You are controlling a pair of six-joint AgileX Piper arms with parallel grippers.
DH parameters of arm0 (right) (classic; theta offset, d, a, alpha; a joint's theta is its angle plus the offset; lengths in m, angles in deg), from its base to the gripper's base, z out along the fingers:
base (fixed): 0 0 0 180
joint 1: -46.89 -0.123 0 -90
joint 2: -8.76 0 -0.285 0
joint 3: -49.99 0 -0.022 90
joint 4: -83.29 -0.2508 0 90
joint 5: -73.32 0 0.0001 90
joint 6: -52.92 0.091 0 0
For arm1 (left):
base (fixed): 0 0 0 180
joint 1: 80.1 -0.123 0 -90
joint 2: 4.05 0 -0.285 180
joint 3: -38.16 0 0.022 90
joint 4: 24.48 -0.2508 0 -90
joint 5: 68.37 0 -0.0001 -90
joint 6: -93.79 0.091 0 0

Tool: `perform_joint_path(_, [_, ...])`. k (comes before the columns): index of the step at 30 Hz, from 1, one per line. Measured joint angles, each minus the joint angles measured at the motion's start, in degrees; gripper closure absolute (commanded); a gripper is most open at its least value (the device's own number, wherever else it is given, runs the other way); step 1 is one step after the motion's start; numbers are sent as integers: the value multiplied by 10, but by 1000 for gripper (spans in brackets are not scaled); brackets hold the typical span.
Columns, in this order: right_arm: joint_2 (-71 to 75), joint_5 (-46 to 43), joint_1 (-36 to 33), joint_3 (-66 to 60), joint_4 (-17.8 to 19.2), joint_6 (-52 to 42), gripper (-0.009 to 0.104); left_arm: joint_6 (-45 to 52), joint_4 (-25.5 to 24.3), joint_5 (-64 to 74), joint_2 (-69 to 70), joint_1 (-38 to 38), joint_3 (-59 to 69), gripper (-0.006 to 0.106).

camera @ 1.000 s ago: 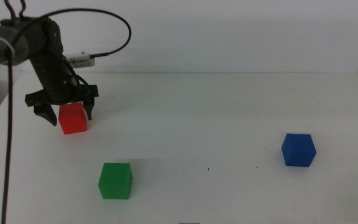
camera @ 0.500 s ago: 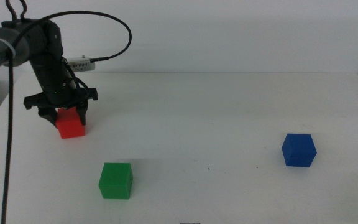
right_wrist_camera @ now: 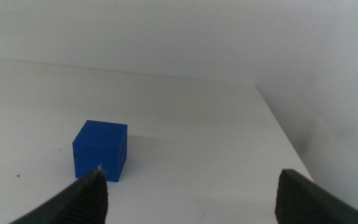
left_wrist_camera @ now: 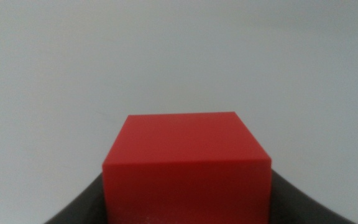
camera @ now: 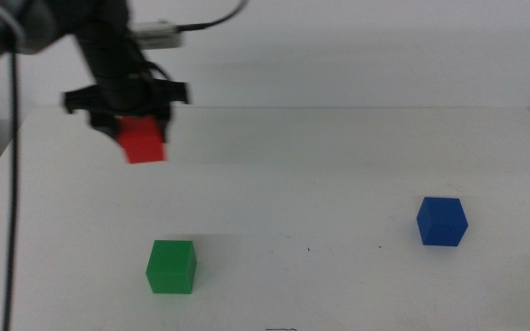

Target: Stack red cubes first, then green, then blue cubes in a specific spot.

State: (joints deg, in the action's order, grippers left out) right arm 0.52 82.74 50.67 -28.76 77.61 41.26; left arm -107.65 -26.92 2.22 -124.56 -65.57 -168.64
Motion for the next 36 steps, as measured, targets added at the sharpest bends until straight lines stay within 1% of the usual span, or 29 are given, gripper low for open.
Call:
perform_joint_path(9, [0,0,0,0,0,0,20,-108,3,1,-2,154,4,102])
perform_joint_path(13, [0,0,0,0,0,0,20,-133,5,1,-4,191,4,102])
perform_joint_path(19, [0,0,0,0,0,0,20,-153,13,2,-17,222,4,102])
perform_joint_path(21, [0,0,0,0,0,0,20,-156,24,1,-31,227,4,102])
perform_joint_path(30, [0,0,0,0,0,0,20,-157,51,-20,-80,239,4,102])
perform_joint_path(36, [0,0,0,0,0,0,20,-157,54,-27,-99,241,4,102])
